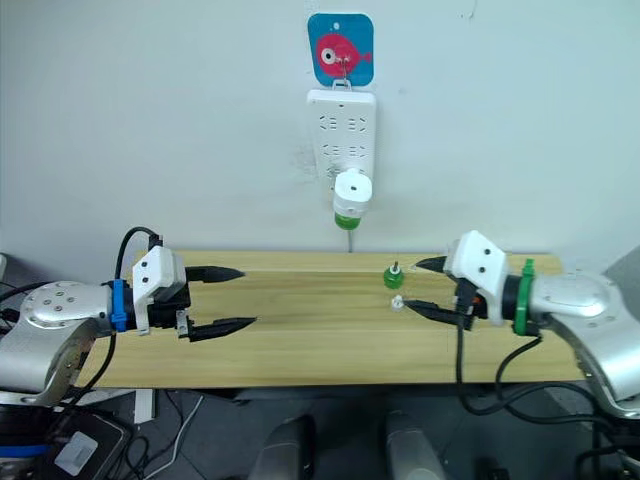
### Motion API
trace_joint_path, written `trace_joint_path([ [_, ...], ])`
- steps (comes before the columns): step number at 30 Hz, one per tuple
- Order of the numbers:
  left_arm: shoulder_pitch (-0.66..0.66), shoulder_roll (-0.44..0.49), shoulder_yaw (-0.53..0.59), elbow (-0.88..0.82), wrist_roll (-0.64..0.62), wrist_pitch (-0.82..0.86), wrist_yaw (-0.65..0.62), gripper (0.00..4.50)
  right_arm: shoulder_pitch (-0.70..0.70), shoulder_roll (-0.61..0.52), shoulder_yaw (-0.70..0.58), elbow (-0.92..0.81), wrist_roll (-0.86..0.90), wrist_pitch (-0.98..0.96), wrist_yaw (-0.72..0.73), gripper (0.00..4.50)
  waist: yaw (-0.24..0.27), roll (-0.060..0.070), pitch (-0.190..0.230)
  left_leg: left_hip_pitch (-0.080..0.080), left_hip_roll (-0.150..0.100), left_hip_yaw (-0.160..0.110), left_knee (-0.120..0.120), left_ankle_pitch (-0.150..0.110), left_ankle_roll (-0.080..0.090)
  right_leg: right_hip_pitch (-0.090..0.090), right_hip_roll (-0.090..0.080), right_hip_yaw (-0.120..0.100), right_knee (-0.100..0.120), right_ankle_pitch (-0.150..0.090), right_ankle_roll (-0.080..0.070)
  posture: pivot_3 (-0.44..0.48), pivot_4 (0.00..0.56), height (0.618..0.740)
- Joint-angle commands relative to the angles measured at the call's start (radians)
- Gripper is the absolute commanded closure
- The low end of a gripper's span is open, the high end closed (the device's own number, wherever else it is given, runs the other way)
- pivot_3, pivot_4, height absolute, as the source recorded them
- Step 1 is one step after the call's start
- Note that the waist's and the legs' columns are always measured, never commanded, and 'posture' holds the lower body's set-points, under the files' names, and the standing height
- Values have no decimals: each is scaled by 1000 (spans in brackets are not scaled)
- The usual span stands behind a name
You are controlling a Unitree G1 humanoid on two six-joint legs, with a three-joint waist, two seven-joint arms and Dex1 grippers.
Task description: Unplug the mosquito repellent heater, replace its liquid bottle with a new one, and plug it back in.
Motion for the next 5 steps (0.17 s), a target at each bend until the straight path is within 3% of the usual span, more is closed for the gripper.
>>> trace_joint_path([
  [1,42,25,32,-39,63,-31,43,0,40,-90,-82,13,5,-60,95,21,2,0,-8,0,0,0,0,0,0,0,0,0,0,0,0,5,111,740],
  [5,34,2,36,-12,52,-48,42,0,37,-111,-95,45,17,-62,105,21,2,-1,-19,1,1,0,1,0,0,0,0,0,0,0,0,11,106,740],
])
